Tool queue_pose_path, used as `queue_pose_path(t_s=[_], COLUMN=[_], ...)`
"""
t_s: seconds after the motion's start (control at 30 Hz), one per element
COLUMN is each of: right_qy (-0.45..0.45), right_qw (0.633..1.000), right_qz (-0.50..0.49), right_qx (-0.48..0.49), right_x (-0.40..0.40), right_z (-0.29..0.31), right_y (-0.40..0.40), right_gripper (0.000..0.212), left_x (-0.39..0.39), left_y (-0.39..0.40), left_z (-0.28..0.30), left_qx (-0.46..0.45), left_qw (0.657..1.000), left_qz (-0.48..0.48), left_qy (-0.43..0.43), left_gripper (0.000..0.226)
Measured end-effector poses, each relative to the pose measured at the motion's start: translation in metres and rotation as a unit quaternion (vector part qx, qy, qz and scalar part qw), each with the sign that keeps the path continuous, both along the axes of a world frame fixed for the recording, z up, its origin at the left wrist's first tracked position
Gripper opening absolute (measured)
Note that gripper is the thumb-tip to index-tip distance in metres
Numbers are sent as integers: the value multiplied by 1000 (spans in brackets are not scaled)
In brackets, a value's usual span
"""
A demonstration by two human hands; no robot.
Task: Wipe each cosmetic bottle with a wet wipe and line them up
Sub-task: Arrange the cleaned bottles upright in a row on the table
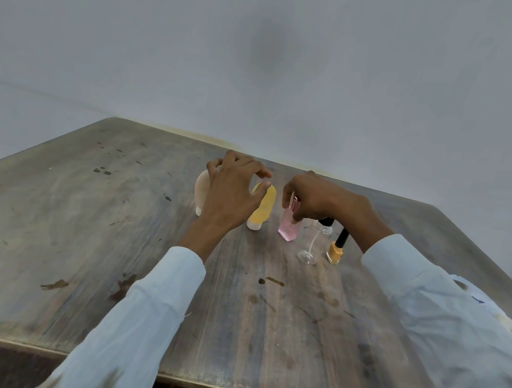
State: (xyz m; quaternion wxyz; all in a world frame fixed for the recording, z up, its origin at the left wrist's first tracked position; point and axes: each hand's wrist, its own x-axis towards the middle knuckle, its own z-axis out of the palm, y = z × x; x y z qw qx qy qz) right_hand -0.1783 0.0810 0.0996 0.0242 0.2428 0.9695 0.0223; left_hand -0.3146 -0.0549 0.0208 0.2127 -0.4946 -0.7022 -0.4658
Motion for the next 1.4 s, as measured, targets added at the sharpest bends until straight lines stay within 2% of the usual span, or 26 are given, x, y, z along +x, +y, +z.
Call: queue_pose_path(t_s=[0.17,0.3,0.43,0.53,0.67,0.8,0.93,1.4], right_qy=[-10,-21,-2,-4,-19,-41,-53,-45], right_qw=[1000,997,994,994,995,996,992,983], right_qz=[-18,-29,-48,-53,-61,-59,-50,-89], right_qx=[9,67,99,100,80,60,99,153], right_x=[2,2,-1,-1,-1,0,0,-3], right_z=[2,3,5,6,5,3,8,4], right_y=[-6,-12,-13,-12,-11,-13,-21,-30], right_gripper=[34,47,41,44,48,43,37,43], left_x=[1,0,0,0,1,1,2,2], left_y=[0,1,2,1,1,0,-1,0], left_z=[0,0,0,0,-1,0,0,-1], left_qx=[10,10,6,-3,-15,-35,-59,-62], left_qw=[1000,1000,1000,1000,1000,999,998,998], left_qz=[4,4,4,3,-2,-1,-3,-4], left_qy=[-3,-8,-5,2,1,3,6,7], left_gripper=[13,13,14,15,18,22,25,24])
